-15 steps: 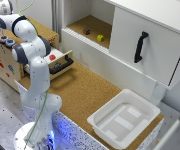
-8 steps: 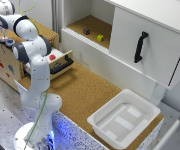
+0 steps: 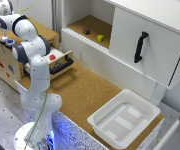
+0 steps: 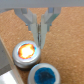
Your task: Push down the red button to turn on the red light
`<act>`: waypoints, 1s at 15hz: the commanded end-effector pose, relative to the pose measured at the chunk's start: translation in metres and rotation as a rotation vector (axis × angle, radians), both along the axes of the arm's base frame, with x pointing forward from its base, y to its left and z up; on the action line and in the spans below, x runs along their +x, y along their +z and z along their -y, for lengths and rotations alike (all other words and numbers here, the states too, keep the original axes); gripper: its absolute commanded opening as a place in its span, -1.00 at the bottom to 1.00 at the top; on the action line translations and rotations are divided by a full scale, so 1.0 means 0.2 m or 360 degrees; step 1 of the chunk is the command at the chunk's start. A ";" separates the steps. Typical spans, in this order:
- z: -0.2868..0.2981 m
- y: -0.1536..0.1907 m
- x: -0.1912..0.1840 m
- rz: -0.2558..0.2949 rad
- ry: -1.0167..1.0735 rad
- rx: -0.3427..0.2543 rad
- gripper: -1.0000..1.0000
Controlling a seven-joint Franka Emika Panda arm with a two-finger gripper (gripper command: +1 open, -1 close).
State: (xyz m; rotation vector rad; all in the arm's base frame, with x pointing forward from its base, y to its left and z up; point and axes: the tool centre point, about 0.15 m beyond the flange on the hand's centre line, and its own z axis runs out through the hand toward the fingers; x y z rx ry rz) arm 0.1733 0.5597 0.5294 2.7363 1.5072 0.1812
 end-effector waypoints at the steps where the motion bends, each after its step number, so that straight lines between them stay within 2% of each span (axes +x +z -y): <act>1: 0.01 0.12 0.11 -0.0070 -0.0216 -0.0148 1.00; 8: 0.32 0.05 0.17 -0.0109 -0.0583 -0.0013 1.00; 10: 0.49 0.01 0.21 -0.0093 -0.0682 -0.0036 1.00; 15: 0.83 -0.06 0.36 -0.0107 -0.0726 0.0079 1.00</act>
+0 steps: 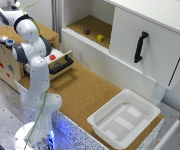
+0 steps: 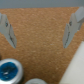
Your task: Push down the red button to turn on the red light
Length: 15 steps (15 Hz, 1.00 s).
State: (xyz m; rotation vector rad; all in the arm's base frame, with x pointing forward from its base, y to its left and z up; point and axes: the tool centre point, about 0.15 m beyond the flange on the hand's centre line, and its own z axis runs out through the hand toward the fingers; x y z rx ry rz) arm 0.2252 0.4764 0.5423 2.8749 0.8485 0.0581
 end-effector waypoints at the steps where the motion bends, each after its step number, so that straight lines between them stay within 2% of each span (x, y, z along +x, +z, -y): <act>1: 0.49 -0.13 0.14 -0.0024 -0.0015 0.0328 1.00; 6: 0.75 -0.23 0.30 -0.0071 0.0135 0.0374 1.00; 10: 0.95 -0.27 0.40 -0.0071 0.0245 0.0343 1.00; 15: 1.32 -0.33 0.42 -0.0073 0.0045 0.0330 1.00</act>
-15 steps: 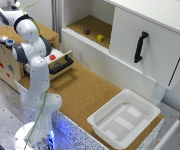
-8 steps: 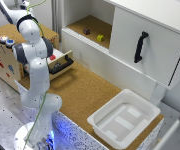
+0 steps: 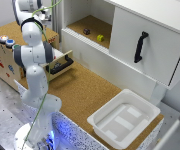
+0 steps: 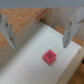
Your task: Push down the red button to turn on the red light
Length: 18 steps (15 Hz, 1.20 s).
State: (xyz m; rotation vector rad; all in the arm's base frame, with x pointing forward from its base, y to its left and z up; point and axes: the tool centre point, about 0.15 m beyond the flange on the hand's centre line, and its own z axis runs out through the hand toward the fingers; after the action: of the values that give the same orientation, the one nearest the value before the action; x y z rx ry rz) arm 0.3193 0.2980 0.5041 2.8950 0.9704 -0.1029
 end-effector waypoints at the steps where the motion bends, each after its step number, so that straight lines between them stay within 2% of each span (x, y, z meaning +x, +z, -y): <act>1: 0.51 -0.16 -0.05 0.0101 -0.0162 0.0292 1.00; 5: 0.78 -0.28 -0.06 0.0083 -0.0502 0.0269 1.00; 9: 0.90 -0.39 -0.08 0.0081 -0.0831 0.0278 1.00; 14: 0.94 -0.46 -0.06 0.0163 -0.1175 0.0280 1.00; 18: 0.93 -0.53 -0.01 0.0170 -0.1247 0.0268 1.00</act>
State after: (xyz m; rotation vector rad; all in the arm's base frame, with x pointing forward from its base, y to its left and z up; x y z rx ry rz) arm 0.3157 0.1131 0.4237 3.1692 -0.0979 0.0006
